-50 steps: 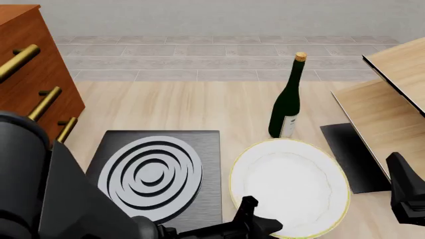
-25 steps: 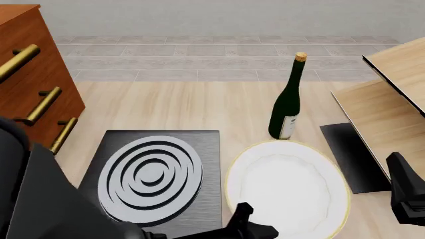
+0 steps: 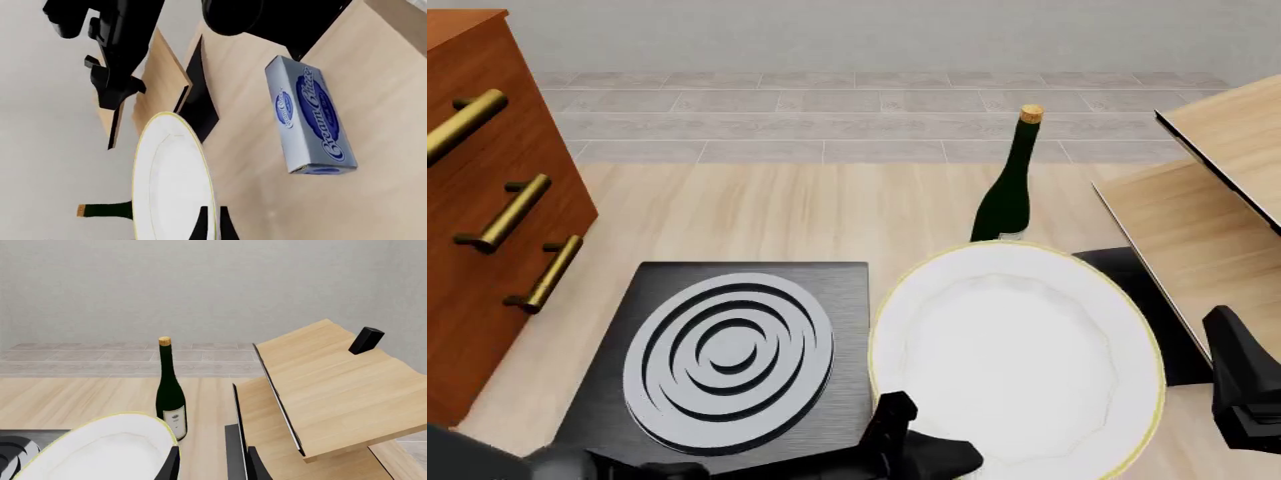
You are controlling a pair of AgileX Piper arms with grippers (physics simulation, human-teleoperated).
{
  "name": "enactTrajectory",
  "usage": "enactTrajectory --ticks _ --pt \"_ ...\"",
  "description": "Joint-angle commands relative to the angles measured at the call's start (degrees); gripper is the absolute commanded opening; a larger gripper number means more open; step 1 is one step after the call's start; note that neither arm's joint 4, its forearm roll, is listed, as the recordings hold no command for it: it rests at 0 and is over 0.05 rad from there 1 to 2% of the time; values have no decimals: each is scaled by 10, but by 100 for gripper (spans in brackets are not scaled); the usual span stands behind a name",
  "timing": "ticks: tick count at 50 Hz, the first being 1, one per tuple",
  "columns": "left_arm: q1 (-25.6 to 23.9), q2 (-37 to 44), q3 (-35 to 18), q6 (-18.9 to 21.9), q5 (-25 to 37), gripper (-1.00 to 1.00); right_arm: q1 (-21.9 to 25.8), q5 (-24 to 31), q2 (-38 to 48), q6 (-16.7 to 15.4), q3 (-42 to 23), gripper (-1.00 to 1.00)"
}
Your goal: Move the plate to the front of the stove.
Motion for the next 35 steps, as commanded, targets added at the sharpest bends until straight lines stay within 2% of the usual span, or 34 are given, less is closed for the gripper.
enactTrajectory --ticks 1,16,18,35 --pt "19 -56 16 19 22 -100 0 0 0 0 0 100" --pt "75 -145 25 28 83 -100 0 0 0 0 0 100" --pt "85 -163 16 18 112 -100 0 0 0 0 0 100" --pt "164 -202 13 33 137 -100 0 0 0 0 0 100"
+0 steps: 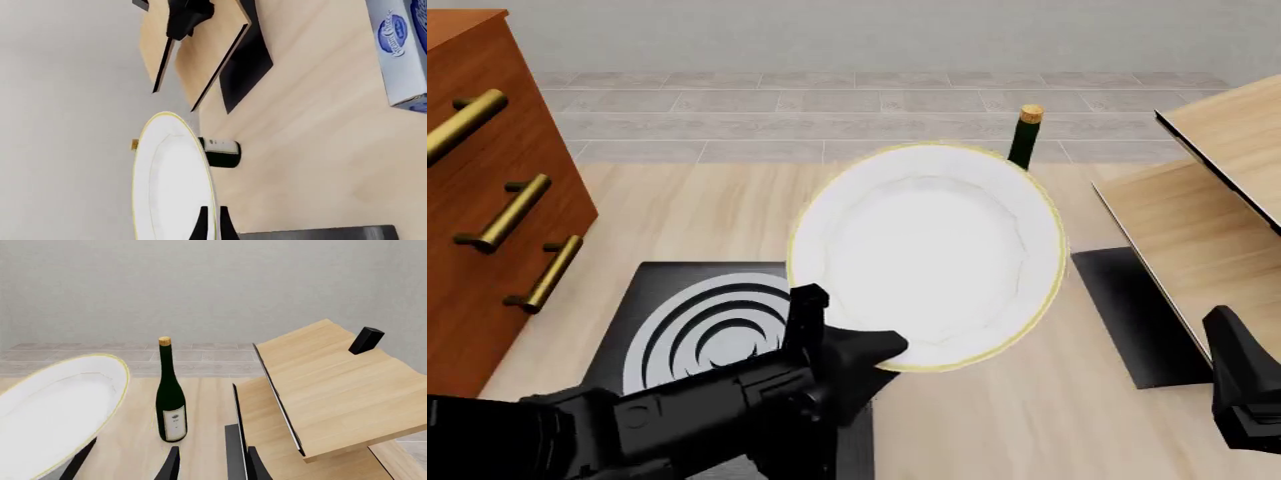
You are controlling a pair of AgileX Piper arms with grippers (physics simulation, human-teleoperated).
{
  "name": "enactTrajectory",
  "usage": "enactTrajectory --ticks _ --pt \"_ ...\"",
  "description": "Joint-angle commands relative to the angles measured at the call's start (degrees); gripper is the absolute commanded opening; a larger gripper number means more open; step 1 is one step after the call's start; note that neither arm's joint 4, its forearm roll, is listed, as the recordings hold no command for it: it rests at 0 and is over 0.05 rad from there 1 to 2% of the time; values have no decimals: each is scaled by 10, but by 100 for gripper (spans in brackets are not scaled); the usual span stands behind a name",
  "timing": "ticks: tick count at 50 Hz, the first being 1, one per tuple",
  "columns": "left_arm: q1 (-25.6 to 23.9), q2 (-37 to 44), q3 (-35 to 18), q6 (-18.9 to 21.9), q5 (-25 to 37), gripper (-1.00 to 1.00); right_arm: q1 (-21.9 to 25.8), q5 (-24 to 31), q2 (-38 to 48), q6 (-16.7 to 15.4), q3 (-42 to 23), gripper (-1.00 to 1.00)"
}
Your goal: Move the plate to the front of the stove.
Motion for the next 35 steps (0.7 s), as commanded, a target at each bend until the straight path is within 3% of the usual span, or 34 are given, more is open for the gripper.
enactTrajectory --ticks 1,35 --pt "48 -34 -6 8 21 -100 0 0 0 0 0 100" --pt "48 -34 -6 8 21 -100 0 0 0 0 0 100"
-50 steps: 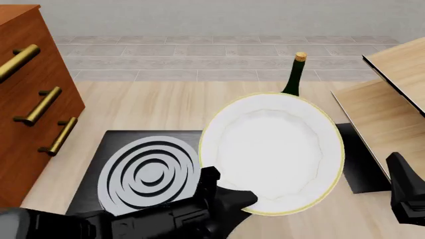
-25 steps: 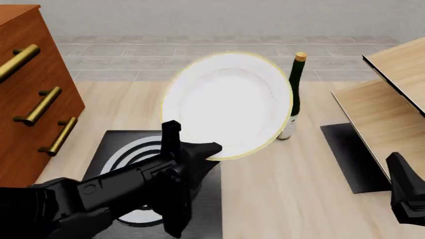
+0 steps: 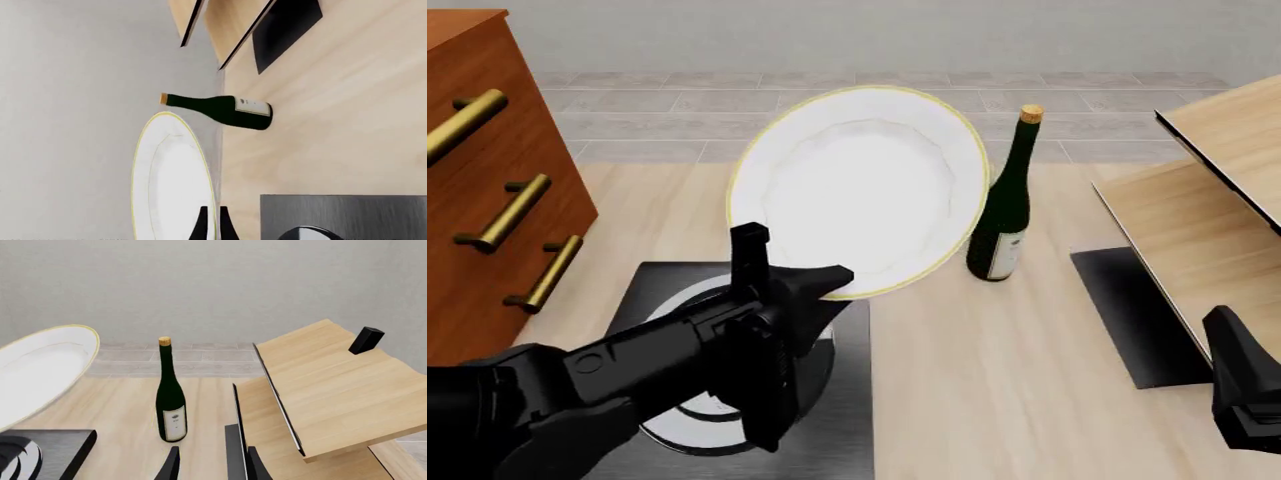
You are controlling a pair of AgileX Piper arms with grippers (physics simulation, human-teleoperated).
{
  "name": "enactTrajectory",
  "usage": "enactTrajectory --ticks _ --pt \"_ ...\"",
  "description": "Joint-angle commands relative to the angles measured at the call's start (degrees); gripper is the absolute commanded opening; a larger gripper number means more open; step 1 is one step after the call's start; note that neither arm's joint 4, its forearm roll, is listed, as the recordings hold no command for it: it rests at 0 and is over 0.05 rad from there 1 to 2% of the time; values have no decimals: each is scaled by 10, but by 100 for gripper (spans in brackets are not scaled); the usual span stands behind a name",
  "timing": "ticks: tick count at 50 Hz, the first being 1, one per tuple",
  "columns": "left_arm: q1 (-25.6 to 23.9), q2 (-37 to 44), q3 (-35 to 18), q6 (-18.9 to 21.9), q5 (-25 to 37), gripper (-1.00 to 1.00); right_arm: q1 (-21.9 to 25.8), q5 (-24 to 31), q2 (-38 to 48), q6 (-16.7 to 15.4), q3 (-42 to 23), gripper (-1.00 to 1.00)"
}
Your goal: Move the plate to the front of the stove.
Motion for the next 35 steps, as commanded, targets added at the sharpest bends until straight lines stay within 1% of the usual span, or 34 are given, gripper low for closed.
enactTrajectory --ticks 1,7,10,12,15,17,20,24,25,28,29,35 --pt "-44 28 1 -6 -23 -100 0 0 0 0 0 100" --pt "-36 32 -11 -7 9 -100 0 0 0 0 0 100" --pt "-33 31 -30 -6 43 -100 0 0 0 0 0 100" --pt "-19 20 -37 2 62 -100 0 0 0 0 0 100" --pt "-19 0 -67 -7 114 -100 0 0 0 0 0 100" --pt "2 -9 -86 2 149 -100 0 0 0 0 0 100" --pt "18 -12 -100 12 175 -100 0 0 0 0 0 100" --pt "30 -10 -135 6 219 -100 0 0 0 0 0 100" --pt "43 -8 -142 9 230 -100 0 0 0 0 0 100" --pt "47 4 -172 1 262 -100 0 0 0 0 0 100" --pt "44 11 -189 -7 275 -100 0 0 0 0 0 100" --pt "56 44 -250 -10 321 -100 0 0 0 0 0 100"
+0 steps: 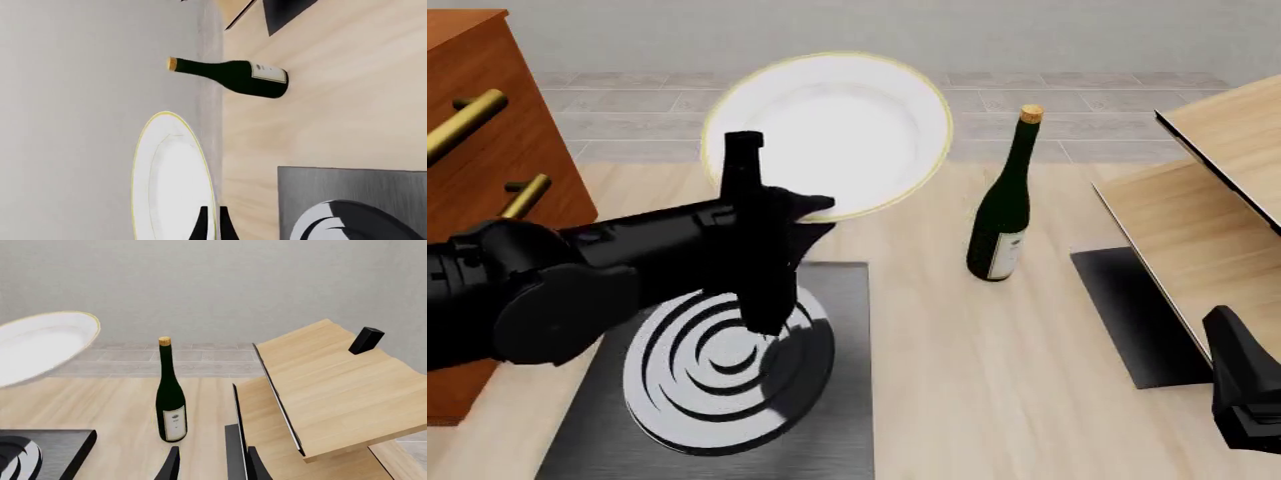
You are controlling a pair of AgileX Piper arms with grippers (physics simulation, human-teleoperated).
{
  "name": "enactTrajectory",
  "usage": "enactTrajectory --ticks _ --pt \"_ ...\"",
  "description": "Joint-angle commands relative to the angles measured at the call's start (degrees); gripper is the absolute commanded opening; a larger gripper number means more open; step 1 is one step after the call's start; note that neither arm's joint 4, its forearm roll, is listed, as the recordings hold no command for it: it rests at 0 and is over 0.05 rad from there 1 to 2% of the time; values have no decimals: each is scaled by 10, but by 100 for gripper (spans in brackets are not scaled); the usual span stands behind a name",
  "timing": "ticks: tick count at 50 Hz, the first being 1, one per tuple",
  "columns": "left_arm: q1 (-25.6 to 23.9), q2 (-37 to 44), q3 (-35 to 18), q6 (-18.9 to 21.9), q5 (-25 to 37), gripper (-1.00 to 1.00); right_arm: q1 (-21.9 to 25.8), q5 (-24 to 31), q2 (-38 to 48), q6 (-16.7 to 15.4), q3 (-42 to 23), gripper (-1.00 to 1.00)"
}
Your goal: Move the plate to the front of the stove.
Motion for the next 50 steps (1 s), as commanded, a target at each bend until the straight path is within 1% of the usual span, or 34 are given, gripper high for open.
enactTrajectory --ticks 1,3,4,5,8,11,12,13,14,18,22,24,26,31,34,41,50 --pt "-14 67 -109 -12 83 -100 0 0 0 0 0 100" --pt "-16 77 -135 -26 106 -100 0 0 0 0 0 100" --pt "-14 81 -144 -27 115 -100 0 0 0 0 0 100" --pt "-1 88 -151 -21 122 -100 0 0 0 0 0 100" --pt "1 105 -182 -32 145 -100 0 0 0 0 0 100" --pt "16 124 -205 -30 162 -100 0 0 0 0 0 100" --pt "15 127 -212 -34 167 -100 0 0 0 0 0 100" --pt "9 140 -235 -51 188 -100 0 0 0 0 0 100" --pt "13 153 -249 -55 197 -100 0 0 0 0 0 100" --pt "30 179 -271 -55 200 -100 0 0 0 0 0 100" --pt "43 205 -306 -61 216 -100 0 0 0 0 0 100" --pt "45 222 -327 -69 229 -100 0 0 0 0 0 100" --pt "45 230 -337 -73 236 -100 0 0 0 0 0 100" --pt "65 256 -367 -81 248 -100 0 0 0 0 0 100" --pt "76 275 -393 -96 260 -100 0 0 0 0 0 100" --pt "78 314 -419 -107 273 -100 0 0 0 0 0 100" --pt "88 337 -425 -116 269 -100 0 0 0 0 0 100"
